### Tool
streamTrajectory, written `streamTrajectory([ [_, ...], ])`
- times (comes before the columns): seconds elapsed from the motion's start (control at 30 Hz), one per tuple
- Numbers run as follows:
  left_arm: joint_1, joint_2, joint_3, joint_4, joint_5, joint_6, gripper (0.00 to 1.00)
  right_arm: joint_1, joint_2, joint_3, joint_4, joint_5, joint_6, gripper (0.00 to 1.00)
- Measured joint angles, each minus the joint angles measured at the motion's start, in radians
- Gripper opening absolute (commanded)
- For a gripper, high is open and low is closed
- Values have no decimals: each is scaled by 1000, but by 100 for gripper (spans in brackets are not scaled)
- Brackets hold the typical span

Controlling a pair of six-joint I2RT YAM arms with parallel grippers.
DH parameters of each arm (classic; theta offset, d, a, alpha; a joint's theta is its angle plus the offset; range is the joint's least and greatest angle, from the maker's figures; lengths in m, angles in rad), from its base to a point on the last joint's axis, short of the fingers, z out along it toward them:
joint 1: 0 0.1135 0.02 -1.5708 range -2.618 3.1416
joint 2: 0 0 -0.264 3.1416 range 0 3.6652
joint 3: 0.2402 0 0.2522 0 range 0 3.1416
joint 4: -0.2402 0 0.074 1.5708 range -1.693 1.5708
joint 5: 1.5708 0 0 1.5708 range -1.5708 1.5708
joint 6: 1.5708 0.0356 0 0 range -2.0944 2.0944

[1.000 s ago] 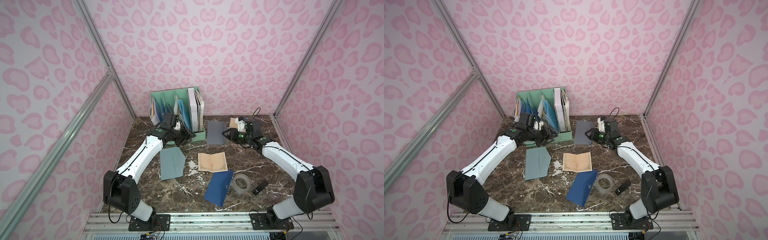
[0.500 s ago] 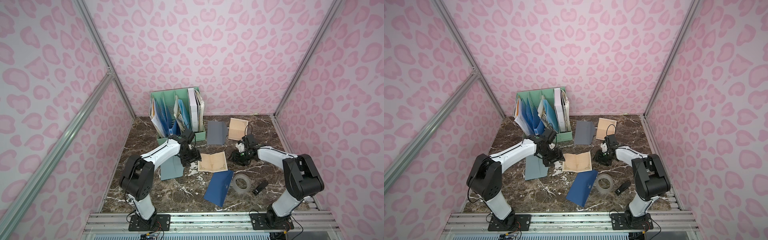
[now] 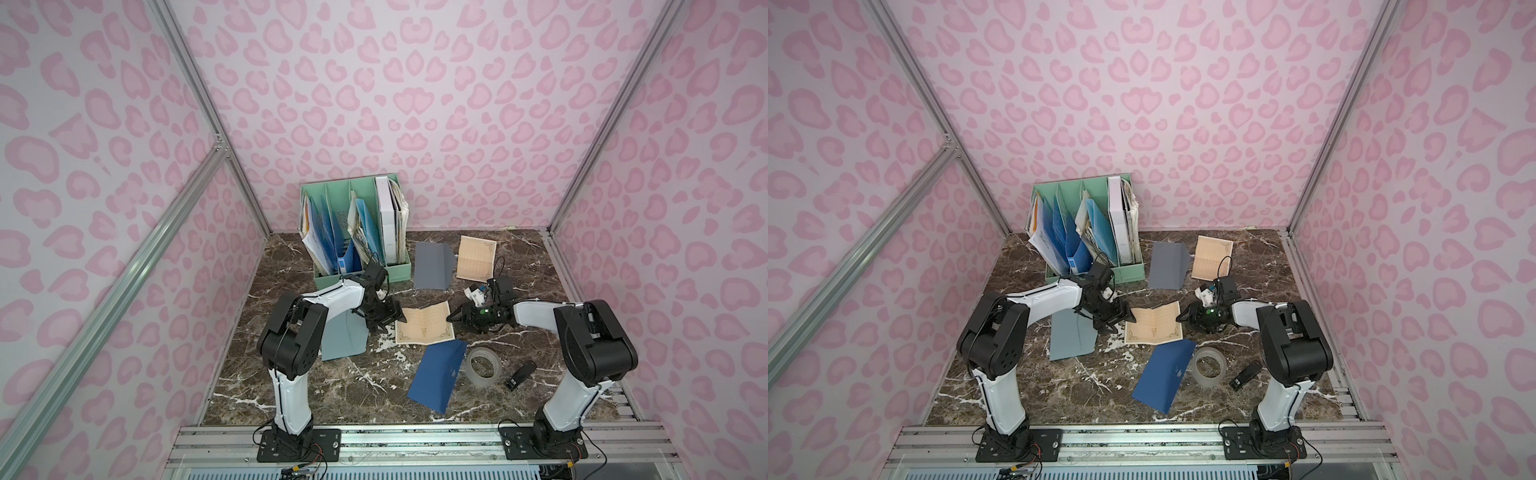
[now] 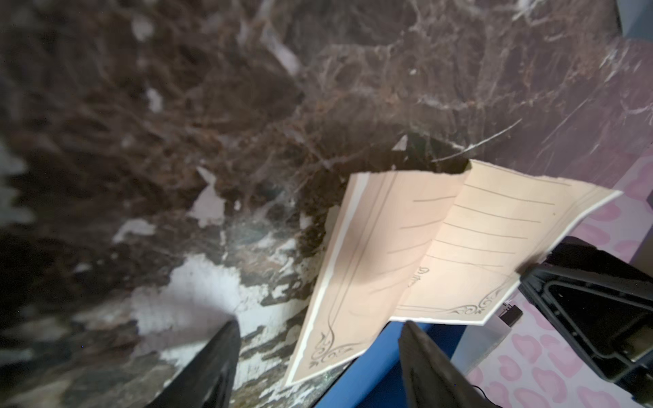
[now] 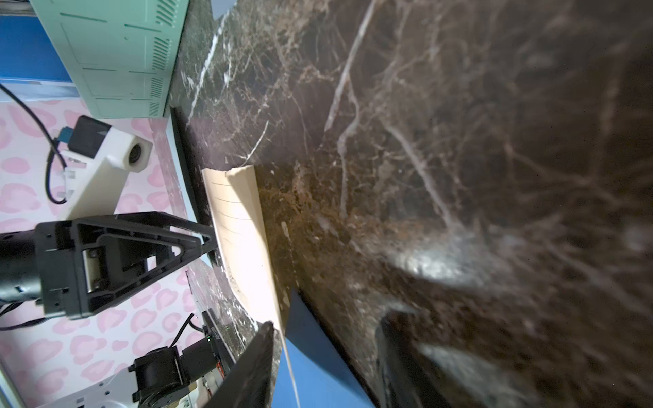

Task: Take the letter paper out of the envelope
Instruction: Adjust the letter paper at the center of the board.

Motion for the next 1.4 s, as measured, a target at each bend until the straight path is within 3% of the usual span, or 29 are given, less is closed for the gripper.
streamTrajectory([
  [0.27, 1, 21, -19, 70, 61, 1, 58, 3, 50, -6, 81, -61, 42, 34],
  [0.33, 0, 31, -21, 94, 83, -2, 52, 4, 58, -8, 97, -71, 52, 26],
  [0.4, 0, 35, -23, 110, 89, -3, 41, 5, 65, -8, 112, -74, 56, 13],
  [0.47, 0, 37, -26, 108, 70, -5, 21, 6, 71, -3, 114, -71, 63, 0],
  [0.53, -1, 42, -25, 95, 40, -2, 7, 6, 72, 15, 93, -58, 59, 0],
  [0.6, -2, 43, -21, 74, 17, 0, 0, 9, 72, 51, 64, -37, 34, 0],
  [1.1, -8, 8, -1, -28, -179, 22, 1, 97, 168, 294, -167, 90, -163, 0],
  [1.13, -8, 6, -2, -30, -185, 21, 6, 100, 171, 300, -171, 97, -163, 0],
  [1.27, -7, -13, -2, -66, -229, 15, 53, 102, 188, 323, -180, 145, -172, 0],
  [1.4, -6, -52, 19, -116, -286, -2, 60, 114, 216, 356, -187, 161, -184, 0],
])
